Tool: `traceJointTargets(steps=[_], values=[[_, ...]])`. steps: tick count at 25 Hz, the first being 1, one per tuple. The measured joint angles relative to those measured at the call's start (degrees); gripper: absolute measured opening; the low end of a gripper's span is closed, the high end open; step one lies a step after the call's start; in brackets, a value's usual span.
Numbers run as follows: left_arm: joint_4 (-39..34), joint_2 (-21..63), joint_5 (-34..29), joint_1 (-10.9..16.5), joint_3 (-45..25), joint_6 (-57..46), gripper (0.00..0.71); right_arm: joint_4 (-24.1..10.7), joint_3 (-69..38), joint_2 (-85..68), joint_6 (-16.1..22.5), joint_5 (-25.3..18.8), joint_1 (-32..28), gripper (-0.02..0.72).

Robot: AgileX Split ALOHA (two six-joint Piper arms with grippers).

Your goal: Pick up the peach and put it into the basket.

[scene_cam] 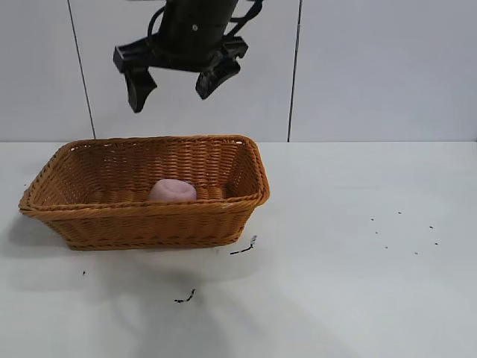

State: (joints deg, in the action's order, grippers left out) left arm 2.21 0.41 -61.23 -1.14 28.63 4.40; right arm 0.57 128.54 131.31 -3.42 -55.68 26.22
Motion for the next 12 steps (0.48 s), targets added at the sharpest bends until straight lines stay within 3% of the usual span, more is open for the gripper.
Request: traceJointTargets(steps=[7,12], values=[[0.0,0.0,0.0,0.0,0.0,0.0,0.692,-0.57,0.0,0.0,0.0,-5.4,-13.94,0.69],[0.0,0.0,0.0,0.0,0.0,0.0,0.692,-0.57,0.0,0.0,0.02,-9.04,-20.67,0.69]])
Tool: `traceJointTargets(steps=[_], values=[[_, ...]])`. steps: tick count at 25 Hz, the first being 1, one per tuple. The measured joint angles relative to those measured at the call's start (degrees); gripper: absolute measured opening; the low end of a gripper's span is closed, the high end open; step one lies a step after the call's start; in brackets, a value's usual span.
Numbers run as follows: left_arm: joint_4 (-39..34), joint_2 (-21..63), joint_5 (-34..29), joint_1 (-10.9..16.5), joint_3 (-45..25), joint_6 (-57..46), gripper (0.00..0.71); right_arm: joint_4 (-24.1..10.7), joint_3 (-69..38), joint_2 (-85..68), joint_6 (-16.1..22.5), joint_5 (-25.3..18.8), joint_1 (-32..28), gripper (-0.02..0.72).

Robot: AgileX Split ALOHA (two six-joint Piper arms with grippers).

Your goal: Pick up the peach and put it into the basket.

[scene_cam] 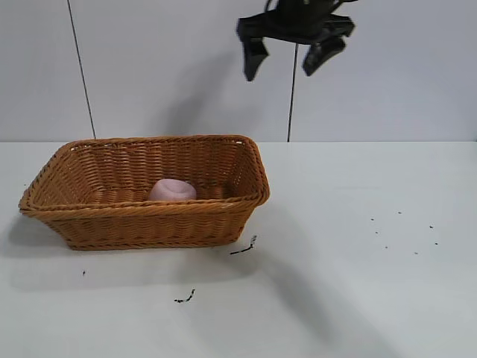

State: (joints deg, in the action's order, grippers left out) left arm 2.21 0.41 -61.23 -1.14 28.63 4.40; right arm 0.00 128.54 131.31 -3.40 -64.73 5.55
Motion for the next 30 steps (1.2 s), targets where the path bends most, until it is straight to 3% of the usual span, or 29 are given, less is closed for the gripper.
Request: traceJointTargets(steps=[5,13,30], values=[[0.0,0.0,0.0,0.0,0.0,0.0,0.692,-0.49,0.0,-0.17,-0.05,-4.58,-1.49,0.69],[0.0,0.0,0.0,0.0,0.0,0.0,0.692,-1.0,-8.82,-9.7,-0.05,-4.83,-1.49,0.69],[0.0,0.0,0.0,0.0,0.0,0.0,0.692,0.0,-68.36,-69.54,0.13,-5.06,-1.49,0.69]])
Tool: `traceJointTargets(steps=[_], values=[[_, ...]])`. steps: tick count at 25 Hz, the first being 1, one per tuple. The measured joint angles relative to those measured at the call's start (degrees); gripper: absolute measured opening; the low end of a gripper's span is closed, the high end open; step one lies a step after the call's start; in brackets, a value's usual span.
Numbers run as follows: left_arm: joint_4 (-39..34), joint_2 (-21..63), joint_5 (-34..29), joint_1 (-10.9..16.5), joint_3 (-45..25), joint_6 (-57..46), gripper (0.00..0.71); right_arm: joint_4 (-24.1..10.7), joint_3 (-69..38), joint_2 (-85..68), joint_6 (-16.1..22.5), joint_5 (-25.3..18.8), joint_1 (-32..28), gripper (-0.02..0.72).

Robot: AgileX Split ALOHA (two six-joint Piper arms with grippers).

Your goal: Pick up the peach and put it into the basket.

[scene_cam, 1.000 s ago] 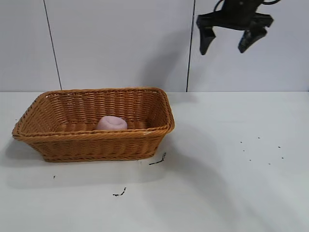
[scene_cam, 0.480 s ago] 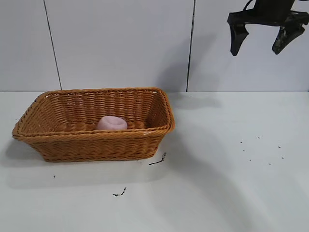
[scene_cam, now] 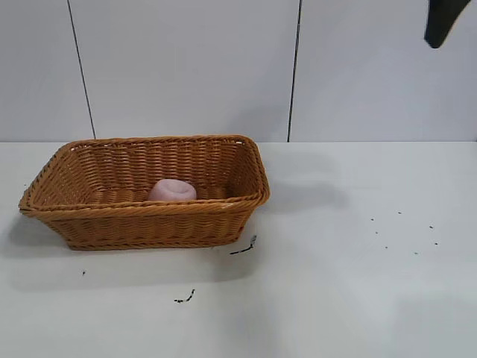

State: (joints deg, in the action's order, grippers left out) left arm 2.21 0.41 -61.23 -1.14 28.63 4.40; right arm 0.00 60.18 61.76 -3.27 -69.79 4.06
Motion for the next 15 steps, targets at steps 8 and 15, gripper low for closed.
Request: traceJointTargets(steps=[8,15], values=[[0.0,0.0,0.0,0.0,0.0,0.0,0.692,0.51,-22.8,-30.82,0.0,11.22,0.16,0.69],[0.0,0.0,0.0,0.0,0.0,0.0,0.692,0.43,-31.2,-45.94,0.0,11.63,0.16,0.69]])
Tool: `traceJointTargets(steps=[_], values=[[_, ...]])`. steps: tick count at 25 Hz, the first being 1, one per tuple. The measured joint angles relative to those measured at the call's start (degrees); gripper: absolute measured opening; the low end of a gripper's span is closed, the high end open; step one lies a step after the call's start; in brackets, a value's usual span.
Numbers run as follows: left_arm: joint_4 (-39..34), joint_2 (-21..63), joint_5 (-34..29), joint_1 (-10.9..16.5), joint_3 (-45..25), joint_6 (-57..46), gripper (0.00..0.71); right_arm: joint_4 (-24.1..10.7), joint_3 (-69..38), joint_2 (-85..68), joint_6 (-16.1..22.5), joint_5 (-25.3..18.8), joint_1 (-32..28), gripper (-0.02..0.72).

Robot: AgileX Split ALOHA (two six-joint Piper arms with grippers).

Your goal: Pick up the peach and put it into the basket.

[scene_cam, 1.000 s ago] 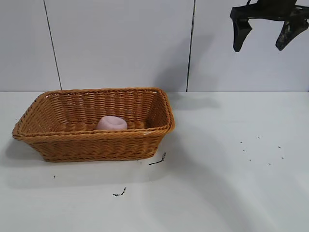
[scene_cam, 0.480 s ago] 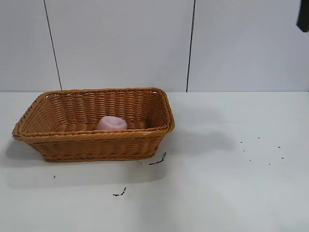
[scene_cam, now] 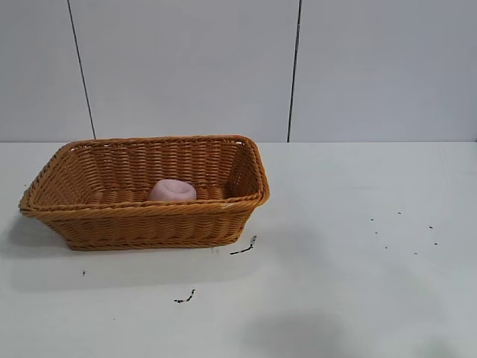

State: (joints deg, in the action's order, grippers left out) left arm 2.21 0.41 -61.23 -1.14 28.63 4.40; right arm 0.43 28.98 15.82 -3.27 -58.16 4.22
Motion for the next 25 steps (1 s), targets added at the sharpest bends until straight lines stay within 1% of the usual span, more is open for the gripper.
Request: traceJointTargets(steps=[9,16,21,25], values=[[0.0,0.0,0.0,0.0,0.0,0.0,0.692,0.05,0.0,-3.5,0.0,0.26,0.0,0.69],[0.0,0.0,0.0,0.0,0.0,0.0,0.692,0.17,0.0,-8.72,0.0,0.34,-4.68,0.69],[0.0,0.0,0.0,0.0,0.0,0.0,0.692,0.29,0.07,-15.77,0.0,0.27,-4.85,0.69],[0.0,0.0,0.0,0.0,0.0,0.0,0.692,0.47,0.07,-16.1,0.0,0.05,-4.85,0.69]])
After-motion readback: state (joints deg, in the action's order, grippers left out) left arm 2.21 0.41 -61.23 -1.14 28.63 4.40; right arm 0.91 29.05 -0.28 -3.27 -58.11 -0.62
